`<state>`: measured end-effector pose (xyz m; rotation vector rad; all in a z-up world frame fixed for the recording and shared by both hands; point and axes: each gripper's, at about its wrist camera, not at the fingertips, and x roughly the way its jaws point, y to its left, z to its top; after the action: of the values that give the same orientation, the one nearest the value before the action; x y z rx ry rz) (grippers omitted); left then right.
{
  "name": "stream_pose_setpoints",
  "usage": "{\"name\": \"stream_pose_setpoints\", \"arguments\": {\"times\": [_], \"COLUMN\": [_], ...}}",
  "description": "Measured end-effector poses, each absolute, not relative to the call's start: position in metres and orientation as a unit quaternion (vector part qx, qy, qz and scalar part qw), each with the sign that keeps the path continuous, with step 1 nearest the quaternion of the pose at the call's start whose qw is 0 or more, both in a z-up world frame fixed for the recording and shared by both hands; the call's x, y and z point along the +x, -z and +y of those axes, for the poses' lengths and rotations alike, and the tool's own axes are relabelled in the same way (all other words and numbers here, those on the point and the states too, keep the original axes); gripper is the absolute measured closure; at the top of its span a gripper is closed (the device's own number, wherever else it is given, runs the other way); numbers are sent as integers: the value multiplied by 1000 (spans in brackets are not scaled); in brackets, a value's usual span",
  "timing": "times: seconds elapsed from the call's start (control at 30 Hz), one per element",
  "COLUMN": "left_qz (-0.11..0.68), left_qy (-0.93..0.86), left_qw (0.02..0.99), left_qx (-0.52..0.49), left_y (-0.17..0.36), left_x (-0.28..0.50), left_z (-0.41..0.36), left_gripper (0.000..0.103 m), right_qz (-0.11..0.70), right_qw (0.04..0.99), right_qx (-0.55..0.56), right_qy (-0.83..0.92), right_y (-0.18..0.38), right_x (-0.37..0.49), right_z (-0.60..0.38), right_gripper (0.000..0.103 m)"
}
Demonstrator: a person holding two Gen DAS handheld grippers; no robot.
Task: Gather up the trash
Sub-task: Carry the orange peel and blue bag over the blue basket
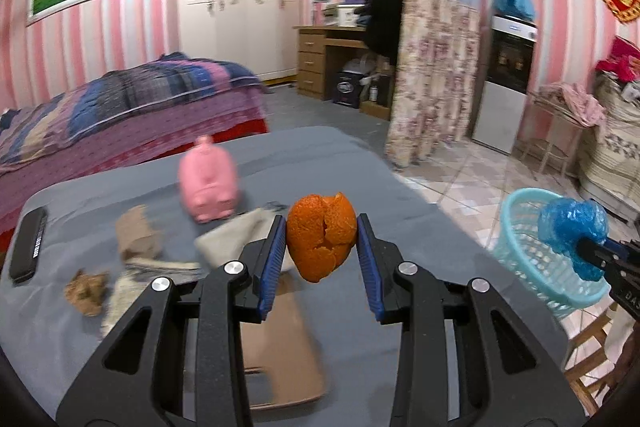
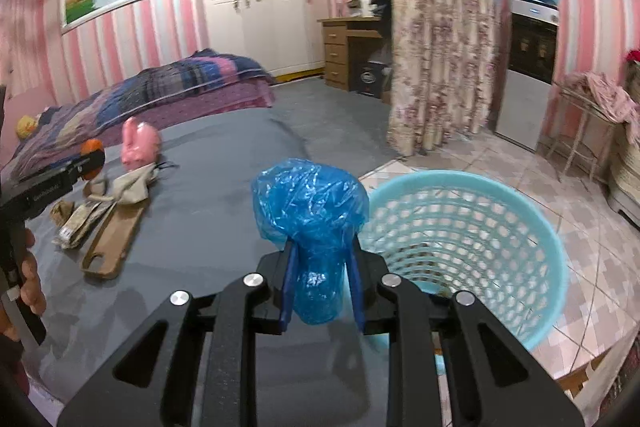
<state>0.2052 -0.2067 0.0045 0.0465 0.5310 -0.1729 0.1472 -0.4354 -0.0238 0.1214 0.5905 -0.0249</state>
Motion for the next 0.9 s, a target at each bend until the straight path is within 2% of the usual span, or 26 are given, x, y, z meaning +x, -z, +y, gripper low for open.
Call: {"name": "stream_pose_setpoints", "arguments": {"times": [0.43, 0.9], "left_qz": [268, 291], "left_qy": [195, 273], "left_qw": [943, 915], "left_qx": [38, 64], "left_y": [7, 33], "left_x": [204, 220], "left_z": [-327, -420], "left_gripper": [69, 69], "right_qz": [308, 303], "right_qw": [941, 935], "right_qx": [94, 115], "right_qy": [103, 141], "right_y": [44, 55], "right_x": [139, 147], "right_z": [-513, -548], "right_gripper": [80, 80]}}
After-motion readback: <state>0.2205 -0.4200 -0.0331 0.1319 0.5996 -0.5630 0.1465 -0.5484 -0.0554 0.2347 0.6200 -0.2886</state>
